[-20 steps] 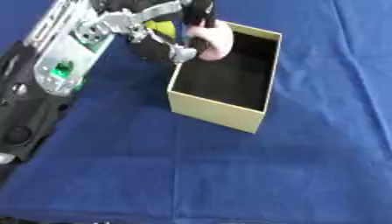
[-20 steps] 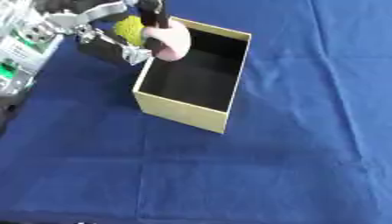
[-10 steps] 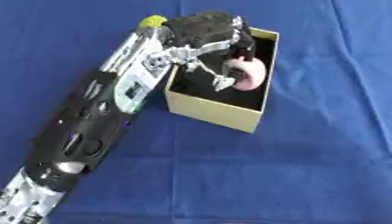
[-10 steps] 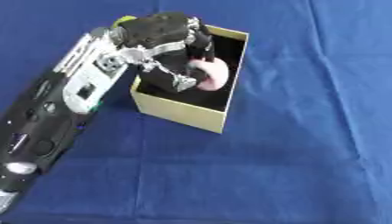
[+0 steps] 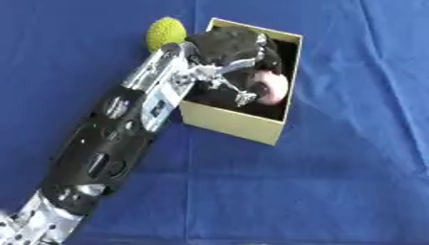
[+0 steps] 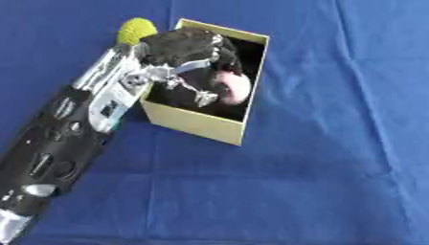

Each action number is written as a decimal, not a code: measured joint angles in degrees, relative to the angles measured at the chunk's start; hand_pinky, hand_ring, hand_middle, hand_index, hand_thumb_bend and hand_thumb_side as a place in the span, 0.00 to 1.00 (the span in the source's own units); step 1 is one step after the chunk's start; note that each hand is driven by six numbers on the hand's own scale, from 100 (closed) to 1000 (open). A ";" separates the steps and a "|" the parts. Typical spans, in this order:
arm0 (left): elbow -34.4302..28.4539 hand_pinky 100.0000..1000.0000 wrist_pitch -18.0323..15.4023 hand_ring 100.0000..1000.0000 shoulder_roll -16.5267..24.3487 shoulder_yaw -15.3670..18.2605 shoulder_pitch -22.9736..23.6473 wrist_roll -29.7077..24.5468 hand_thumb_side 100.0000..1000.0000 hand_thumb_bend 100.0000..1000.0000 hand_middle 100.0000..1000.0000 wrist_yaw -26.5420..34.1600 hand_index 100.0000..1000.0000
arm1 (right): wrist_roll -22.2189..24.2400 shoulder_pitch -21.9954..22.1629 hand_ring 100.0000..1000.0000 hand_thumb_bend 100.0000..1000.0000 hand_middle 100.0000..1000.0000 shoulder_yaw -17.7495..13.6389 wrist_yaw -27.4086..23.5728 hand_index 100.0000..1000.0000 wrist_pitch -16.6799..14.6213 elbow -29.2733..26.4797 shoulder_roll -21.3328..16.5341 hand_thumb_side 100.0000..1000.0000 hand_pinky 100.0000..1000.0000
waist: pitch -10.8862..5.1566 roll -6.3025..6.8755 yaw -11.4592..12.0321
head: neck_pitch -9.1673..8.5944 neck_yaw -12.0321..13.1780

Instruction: Pick up objects on the table and place them in the box.

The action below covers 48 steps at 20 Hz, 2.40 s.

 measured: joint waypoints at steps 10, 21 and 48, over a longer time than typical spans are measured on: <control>-3.41 0.90 2.03 0.87 0.11 1.43 0.42 2.97 0.22 0.23 0.83 -2.29 0.95 | 0.15 0.49 0.88 0.00 0.38 0.01 0.82 0.80 0.62 0.00 0.92 0.47 0.93 | -0.01 -0.04 -0.01 | -0.07 -0.05; -6.70 0.88 5.49 0.86 2.15 4.38 0.85 2.49 0.16 0.15 0.82 2.46 0.92 | -0.17 1.36 0.88 0.00 0.38 -0.14 1.37 0.80 0.55 0.00 0.95 0.47 0.92 | -0.25 0.09 1.14 | -0.07 -1.40; 16.03 0.88 7.65 0.89 16.33 22.61 -5.01 -1.08 0.43 0.27 0.83 1.16 0.92 | 0.67 1.35 0.89 0.00 0.36 0.72 2.95 0.79 0.03 0.00 1.37 0.47 0.93 | 1.05 0.34 -2.04 | -1.40 -1.06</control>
